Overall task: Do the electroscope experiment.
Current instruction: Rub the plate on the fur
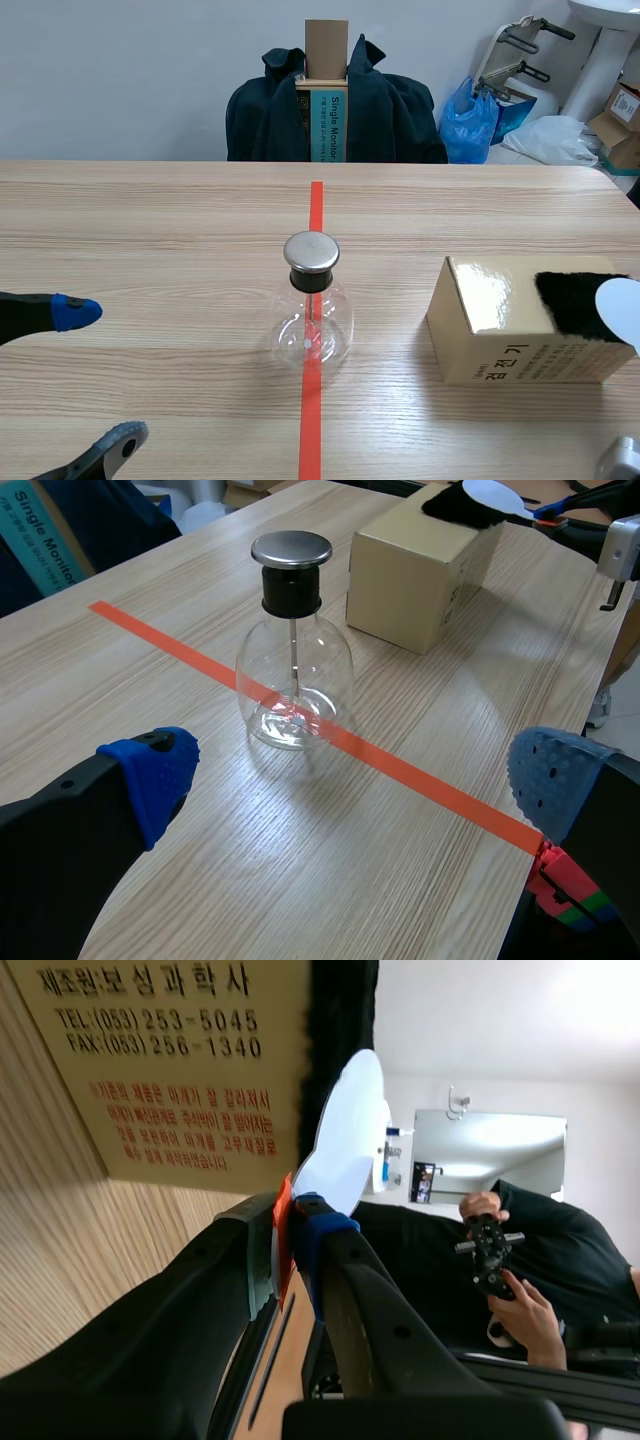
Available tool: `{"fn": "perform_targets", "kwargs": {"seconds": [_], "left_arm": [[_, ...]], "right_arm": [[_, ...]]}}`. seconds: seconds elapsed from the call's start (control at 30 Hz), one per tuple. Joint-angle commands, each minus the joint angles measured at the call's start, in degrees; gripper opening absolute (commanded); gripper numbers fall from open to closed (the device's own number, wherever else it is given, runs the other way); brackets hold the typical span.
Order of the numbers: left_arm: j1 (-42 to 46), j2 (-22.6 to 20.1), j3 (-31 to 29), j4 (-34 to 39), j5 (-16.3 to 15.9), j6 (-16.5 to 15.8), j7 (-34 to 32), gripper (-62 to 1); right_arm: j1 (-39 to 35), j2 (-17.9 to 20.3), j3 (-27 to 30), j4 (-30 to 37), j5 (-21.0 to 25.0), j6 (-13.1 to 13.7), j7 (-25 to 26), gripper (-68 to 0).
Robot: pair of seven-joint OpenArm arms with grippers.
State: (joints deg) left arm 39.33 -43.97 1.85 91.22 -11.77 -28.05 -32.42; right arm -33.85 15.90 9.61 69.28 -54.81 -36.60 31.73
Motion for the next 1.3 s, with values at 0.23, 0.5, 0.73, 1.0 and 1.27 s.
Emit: {"fn": "perform_targets", "kwargs": {"seconds": [0.23, 0.5, 0.73, 1.0, 1.27], "left_arm": [[-0.2, 0.3, 0.4, 0.3, -0.4, 0.1, -0.8, 1.4], [-0.2, 0.3, 0.4, 0.3, -0.4, 0.1, -0.8, 1.4], [-0.2, 0.3, 0.4, 0.3, -0.4, 0.1, -0.8, 1.4], [-0.2, 0.3, 0.4, 0.3, -0.4, 0.1, -0.8, 1.4], [-0.2, 0.3, 0.4, 0.3, -0.4, 0.1, -0.8, 1.4]], "right_arm": [[0.6, 1.0, -0.6, 0.5, -0.1, 0.2, -1.7, -66.9], [0.7, 0.6, -0.9, 0.5, 0.1, 0.4, -2.6, -66.9], [0.7, 0.8, -1.0, 0.5, 0.0, 1.3, 2.6, -66.9], [0.7, 0.9, -0.6, 0.5, 0.0, 0.5, -0.5, -66.9], [0.7, 1.1, 0.4, 3.5, 1.5, -1.6, -0.5, -66.9]]}}
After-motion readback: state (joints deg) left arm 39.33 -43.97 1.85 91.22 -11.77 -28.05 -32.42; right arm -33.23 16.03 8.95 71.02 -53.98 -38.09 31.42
